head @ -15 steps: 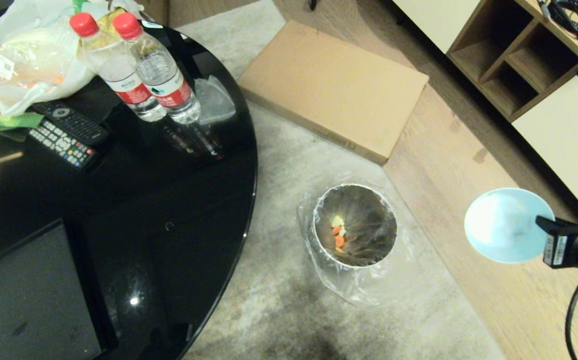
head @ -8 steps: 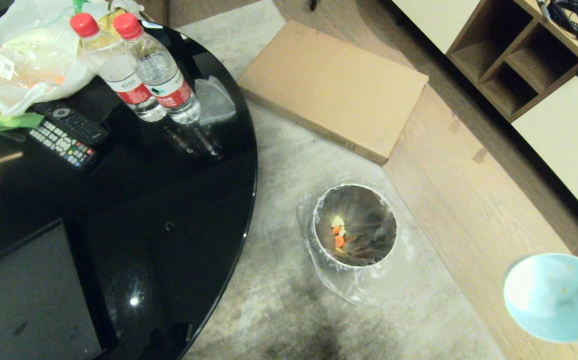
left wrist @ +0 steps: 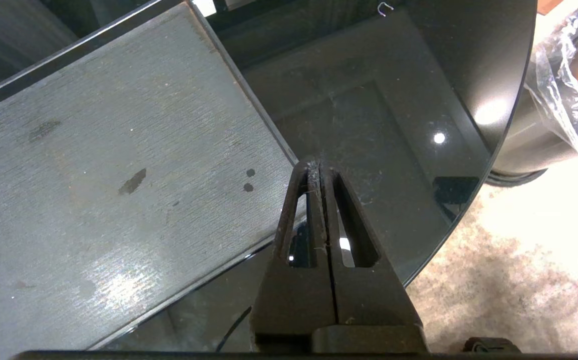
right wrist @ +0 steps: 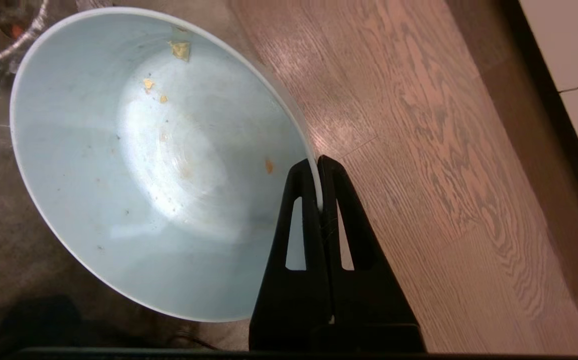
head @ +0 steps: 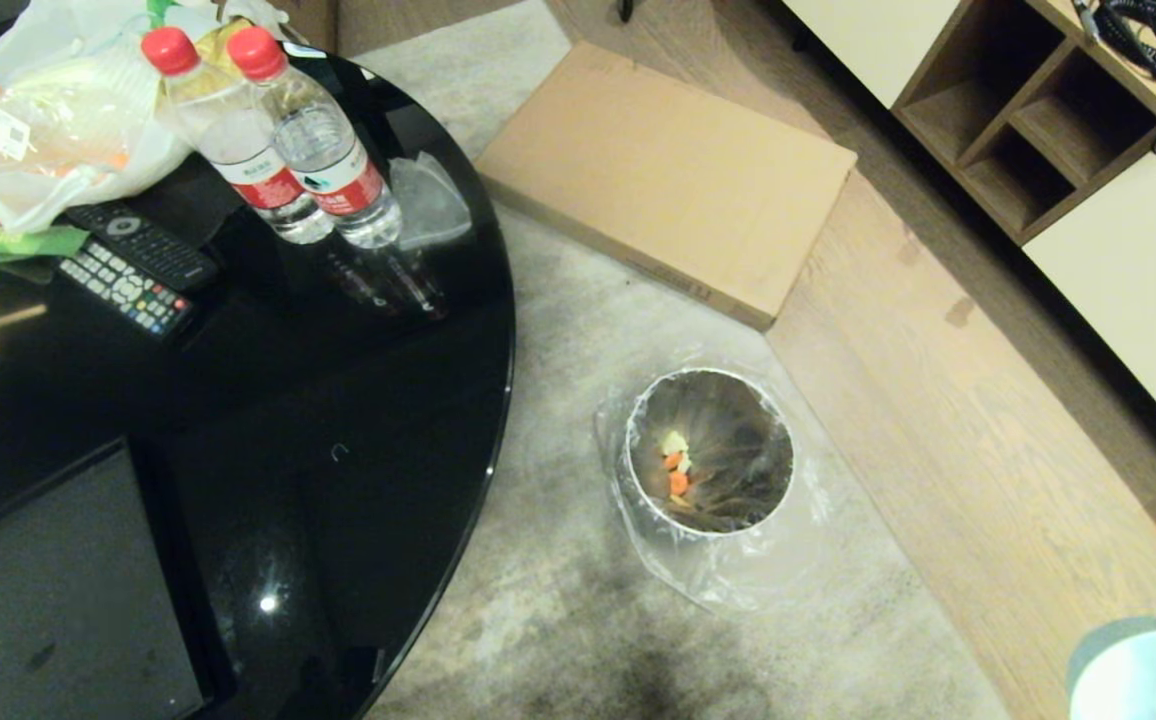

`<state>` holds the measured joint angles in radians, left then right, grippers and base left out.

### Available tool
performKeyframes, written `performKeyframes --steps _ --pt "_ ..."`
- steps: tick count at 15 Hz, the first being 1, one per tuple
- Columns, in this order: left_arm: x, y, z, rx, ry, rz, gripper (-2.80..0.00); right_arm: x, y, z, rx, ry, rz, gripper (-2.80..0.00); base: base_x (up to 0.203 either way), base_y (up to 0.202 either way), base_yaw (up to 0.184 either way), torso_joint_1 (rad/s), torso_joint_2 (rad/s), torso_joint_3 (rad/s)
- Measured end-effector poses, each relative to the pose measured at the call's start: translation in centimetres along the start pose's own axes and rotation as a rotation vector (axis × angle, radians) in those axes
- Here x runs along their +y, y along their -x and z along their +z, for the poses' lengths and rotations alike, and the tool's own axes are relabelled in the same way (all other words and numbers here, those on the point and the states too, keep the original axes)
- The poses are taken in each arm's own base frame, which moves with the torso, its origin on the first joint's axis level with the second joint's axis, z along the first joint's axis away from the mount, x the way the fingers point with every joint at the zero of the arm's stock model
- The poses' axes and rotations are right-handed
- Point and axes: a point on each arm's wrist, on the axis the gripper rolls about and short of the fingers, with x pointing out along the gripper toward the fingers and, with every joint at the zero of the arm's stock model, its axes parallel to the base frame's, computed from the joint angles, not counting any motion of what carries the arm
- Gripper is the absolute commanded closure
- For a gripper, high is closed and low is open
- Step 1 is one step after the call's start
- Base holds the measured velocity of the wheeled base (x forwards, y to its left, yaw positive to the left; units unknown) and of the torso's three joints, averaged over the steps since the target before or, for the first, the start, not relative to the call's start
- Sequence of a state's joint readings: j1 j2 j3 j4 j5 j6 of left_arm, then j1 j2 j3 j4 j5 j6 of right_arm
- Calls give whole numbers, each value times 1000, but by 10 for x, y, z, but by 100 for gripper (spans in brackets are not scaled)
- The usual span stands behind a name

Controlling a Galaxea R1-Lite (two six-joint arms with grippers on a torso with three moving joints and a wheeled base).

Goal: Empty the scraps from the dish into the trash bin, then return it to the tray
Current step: Put the bowl back to the table

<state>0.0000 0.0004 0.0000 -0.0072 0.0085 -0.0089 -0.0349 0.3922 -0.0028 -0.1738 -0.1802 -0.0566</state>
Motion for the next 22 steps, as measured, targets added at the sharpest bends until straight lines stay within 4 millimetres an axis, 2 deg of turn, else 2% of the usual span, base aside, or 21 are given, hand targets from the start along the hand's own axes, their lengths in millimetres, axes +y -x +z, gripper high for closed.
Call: performKeyframes --steps 6,10,22 --pt "0 0 0 0 0 0 0 -1 26 -19 -206 -40 146 0 0 0 0 0 0 0" --pt "0 0 0 0 0 0 0 -1 30 -27 -214 -84 161 0 0 0 0 0 0 0" --pt "0 0 0 0 0 0 0 -2 31 -27 -230 -102 161 0 0 0 0 0 0 0"
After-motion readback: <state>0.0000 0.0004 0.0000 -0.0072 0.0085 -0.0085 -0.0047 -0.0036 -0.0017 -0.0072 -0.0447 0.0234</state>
